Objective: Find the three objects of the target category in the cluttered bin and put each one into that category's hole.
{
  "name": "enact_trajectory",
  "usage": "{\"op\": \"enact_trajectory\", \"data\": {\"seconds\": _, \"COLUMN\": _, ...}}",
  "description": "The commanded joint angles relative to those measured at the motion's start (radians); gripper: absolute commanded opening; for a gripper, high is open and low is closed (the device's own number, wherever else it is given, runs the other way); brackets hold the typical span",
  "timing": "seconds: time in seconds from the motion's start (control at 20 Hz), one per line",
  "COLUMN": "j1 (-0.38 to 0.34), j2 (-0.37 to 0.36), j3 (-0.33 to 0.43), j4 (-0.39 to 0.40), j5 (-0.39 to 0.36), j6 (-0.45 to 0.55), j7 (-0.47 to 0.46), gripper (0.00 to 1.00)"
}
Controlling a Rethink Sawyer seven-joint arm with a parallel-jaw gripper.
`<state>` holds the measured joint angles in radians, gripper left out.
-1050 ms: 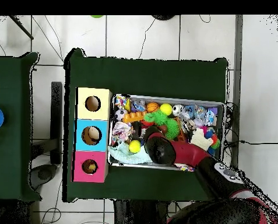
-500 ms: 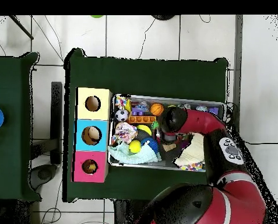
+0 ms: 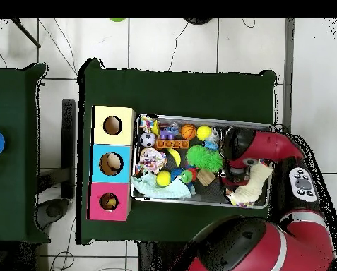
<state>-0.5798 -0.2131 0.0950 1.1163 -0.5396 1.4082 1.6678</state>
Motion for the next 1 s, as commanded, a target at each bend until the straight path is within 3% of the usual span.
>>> {"op": "enact_trajectory", "data": {"seconds": 0.05, "j1": -0.066, "j2": 0.019, "j3": -0.060, "j4": -0.204, "j5": -0.116, "j6": 0.070, "j7": -0.121, "gripper": 1.00}}
{"op": "enact_trajectory", "data": {"seconds": 1.0, "j1": -0.264, "j2": -0.003, "j3": 0.002, "j4": -0.211, "j5": 0.014, "j6": 0.185, "j7": -0.211, "gripper": 1.00}}
